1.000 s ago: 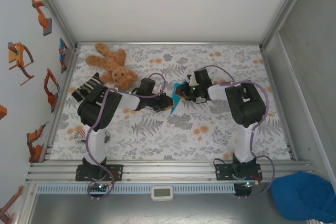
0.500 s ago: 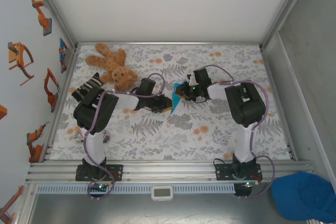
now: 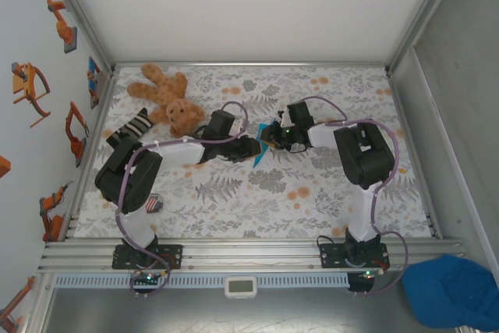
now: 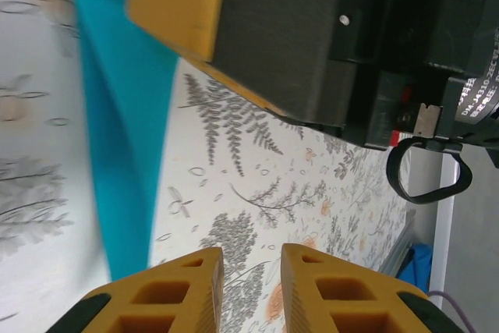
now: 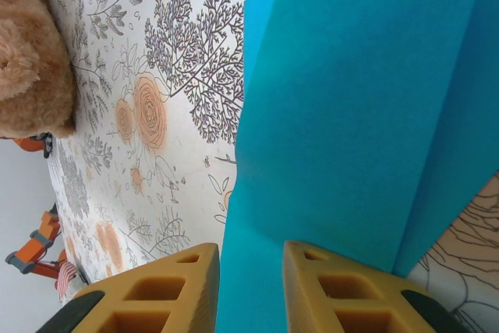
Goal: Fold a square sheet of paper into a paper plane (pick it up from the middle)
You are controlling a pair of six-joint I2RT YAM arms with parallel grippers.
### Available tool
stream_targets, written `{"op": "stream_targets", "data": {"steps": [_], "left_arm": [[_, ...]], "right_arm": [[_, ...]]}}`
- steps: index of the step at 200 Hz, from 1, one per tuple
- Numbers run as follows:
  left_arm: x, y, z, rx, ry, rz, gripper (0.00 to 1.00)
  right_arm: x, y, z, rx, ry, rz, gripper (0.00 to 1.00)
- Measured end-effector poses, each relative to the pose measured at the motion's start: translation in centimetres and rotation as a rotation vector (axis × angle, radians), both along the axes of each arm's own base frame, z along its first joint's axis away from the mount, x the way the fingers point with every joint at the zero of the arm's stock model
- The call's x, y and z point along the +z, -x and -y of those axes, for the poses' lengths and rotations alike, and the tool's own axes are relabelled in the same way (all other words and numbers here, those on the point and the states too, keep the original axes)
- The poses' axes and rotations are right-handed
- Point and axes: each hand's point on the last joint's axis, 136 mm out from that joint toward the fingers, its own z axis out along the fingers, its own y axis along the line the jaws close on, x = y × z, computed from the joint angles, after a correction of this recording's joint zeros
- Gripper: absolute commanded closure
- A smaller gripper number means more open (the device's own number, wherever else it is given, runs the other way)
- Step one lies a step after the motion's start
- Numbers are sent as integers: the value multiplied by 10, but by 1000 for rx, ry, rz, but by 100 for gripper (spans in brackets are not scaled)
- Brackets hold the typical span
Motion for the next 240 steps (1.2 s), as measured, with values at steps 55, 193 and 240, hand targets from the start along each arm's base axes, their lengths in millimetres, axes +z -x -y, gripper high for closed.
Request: {"op": "stream_targets", "data": {"steps": [55,193,240], "left_arm": [[-20,-8,16,-21,-26,-22,76],[-50,-9,6,-48,-166,-36,83],[-51,-10,4,-55,-178,-24,83]], "right_arm": [[-1,0,0,-2,3,-1,73],[-1,0,1,-3,4,-2,73],[-1,0,1,-3,4,-2,73]]}}
